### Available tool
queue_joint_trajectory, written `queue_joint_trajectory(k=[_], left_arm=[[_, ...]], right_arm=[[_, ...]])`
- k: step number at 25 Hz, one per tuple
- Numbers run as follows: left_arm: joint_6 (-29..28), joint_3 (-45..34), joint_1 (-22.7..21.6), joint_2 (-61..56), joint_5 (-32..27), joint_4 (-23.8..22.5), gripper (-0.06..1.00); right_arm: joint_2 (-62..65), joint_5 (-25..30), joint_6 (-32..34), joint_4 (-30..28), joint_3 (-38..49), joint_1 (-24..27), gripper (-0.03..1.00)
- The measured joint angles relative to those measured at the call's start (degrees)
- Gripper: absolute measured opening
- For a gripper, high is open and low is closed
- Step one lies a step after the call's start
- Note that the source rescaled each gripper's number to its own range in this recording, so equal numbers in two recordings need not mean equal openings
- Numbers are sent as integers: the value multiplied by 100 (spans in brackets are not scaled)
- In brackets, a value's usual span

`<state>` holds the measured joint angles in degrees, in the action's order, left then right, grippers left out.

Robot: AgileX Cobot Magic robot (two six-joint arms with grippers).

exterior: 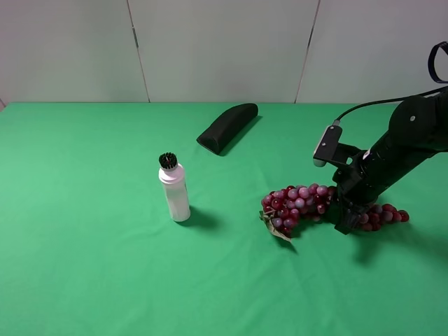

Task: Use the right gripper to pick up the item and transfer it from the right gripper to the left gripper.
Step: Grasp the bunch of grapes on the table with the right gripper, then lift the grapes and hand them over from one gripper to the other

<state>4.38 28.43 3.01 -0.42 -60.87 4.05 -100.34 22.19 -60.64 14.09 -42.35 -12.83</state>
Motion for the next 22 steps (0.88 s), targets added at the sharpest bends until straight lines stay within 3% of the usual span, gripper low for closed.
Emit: queue_joint_trajectory(k=[16,22], left_arm=[[0,0,0,0,0,0,84],[0,0,0,0,0,0,84]], right_arm=[[27,55,56,-7,-45,0,18],[562,155,695,-30,-245,0,10]])
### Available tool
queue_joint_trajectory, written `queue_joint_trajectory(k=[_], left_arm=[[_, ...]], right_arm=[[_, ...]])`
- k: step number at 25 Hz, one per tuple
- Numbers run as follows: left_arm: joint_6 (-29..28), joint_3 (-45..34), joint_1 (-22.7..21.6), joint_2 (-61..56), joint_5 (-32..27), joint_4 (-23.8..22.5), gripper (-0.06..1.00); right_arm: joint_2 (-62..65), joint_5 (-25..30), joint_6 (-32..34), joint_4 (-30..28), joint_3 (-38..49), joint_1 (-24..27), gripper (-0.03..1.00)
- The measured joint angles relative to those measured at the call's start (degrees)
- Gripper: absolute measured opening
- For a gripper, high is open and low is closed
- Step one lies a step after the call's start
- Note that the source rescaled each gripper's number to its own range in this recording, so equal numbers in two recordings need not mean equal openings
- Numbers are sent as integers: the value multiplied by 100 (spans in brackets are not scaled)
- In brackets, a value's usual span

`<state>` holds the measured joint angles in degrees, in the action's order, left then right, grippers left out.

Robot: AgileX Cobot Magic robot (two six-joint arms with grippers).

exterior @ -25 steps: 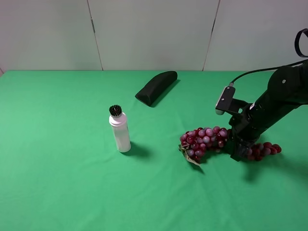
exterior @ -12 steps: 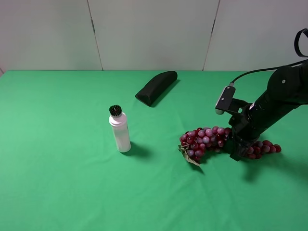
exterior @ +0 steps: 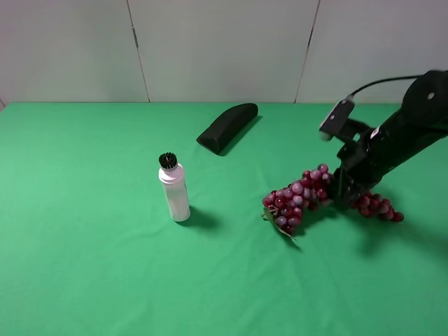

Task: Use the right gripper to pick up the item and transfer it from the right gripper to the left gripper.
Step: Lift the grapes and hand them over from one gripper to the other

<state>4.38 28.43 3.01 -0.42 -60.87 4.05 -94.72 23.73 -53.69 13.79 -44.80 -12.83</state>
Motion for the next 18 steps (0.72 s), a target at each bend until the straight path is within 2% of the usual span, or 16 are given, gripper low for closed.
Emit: queue_joint_trajectory(k=[2,9,18], left_arm=[[0,0,0,0,0,0,84],[0,0,0,0,0,0,84],[0,0,0,0,0,0,84]], right_arm=[[286,146,245,-15,-35,0,4],[1244,598,1254,-72,-514,-186,3],[1614,674,2541,-298,-773,-800,2]])
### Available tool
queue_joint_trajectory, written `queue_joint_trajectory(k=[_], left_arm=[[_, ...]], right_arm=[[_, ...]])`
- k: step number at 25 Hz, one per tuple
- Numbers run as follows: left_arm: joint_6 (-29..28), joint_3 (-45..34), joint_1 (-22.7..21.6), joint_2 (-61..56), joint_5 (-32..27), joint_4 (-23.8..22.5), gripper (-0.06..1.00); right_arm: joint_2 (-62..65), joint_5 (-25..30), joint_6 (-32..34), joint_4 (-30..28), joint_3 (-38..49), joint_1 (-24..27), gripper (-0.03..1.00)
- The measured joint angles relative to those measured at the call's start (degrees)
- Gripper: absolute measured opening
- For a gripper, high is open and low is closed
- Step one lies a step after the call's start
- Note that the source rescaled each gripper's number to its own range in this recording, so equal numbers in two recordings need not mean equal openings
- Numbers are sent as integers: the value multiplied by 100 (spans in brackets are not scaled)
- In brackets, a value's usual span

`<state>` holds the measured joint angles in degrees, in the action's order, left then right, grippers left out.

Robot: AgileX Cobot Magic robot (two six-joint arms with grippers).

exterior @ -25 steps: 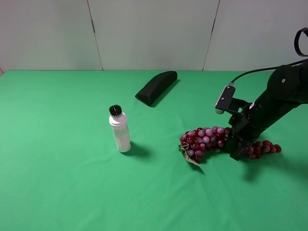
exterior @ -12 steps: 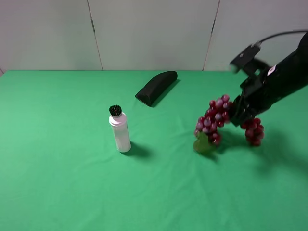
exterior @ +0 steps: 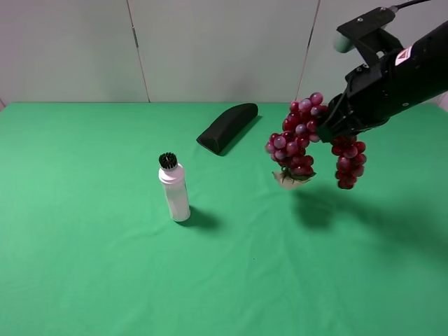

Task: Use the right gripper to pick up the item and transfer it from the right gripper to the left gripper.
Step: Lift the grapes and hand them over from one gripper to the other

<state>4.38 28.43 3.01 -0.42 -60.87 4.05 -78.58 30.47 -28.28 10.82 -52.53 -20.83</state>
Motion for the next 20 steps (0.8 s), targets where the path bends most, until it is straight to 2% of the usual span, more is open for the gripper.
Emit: queue_joint_trajectory(k=[4,12,16,20], left_arm=[[0,0,0,0,0,0,84],[0,0,0,0,0,0,84],[0,0,0,0,0,0,84],[0,0,0,0,0,0,84]], right_arm=[[0,-88,277,-12,-66,-201,2],[24,-267,480,484,-558,-215,2],[42,-308,405,798,-562,-215,2],[42,-261,22,1109,-562,-215,2]])
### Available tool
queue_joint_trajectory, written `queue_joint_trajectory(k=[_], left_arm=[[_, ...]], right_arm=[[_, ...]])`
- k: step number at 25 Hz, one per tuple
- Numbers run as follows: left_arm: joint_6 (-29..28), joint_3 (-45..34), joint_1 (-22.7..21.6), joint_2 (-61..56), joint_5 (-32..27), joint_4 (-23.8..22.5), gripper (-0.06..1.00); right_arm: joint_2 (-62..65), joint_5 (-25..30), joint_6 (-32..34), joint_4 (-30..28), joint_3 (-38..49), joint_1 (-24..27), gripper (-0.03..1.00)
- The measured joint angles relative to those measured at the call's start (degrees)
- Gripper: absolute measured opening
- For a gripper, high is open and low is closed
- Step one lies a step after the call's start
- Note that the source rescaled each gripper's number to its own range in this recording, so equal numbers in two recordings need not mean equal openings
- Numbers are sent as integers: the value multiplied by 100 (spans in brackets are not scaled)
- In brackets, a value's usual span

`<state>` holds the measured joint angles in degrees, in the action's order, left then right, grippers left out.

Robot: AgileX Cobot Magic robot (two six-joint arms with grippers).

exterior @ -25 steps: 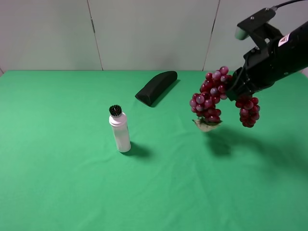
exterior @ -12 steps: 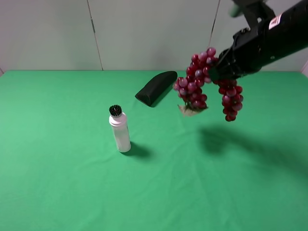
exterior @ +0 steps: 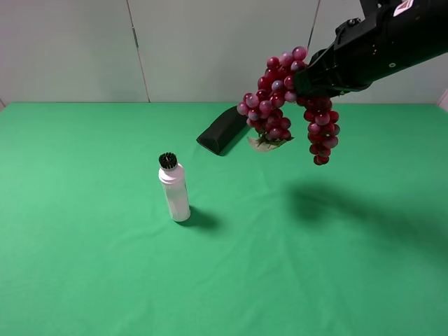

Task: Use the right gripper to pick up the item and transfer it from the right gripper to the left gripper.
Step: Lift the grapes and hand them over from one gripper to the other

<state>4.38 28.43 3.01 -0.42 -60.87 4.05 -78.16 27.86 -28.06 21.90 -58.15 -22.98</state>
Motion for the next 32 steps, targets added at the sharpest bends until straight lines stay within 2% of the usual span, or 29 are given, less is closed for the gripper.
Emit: queue_joint_trajectory(k=[9,17,22,25,27,32], left_arm=[[0,0,0,0,0,0,84],[0,0,0,0,0,0,84],[204,35,0,0,99,46,84],[745,93,0,245,519,478,84],[1286,93,0,647,897,1050,84],[3404,100,0,2172,1646,2820,84]], right_arm=[[0,100,-530,395,0,0,2],[0,233,-1423,1292,0,0,2],[0,283,-1833,1596,0,-6,2],[-5,272,-1940,1606,0,-188,2],[-17,250,-2007,1606,0,-410,2],[-110,128,-2027,1606,0,-703,2]])
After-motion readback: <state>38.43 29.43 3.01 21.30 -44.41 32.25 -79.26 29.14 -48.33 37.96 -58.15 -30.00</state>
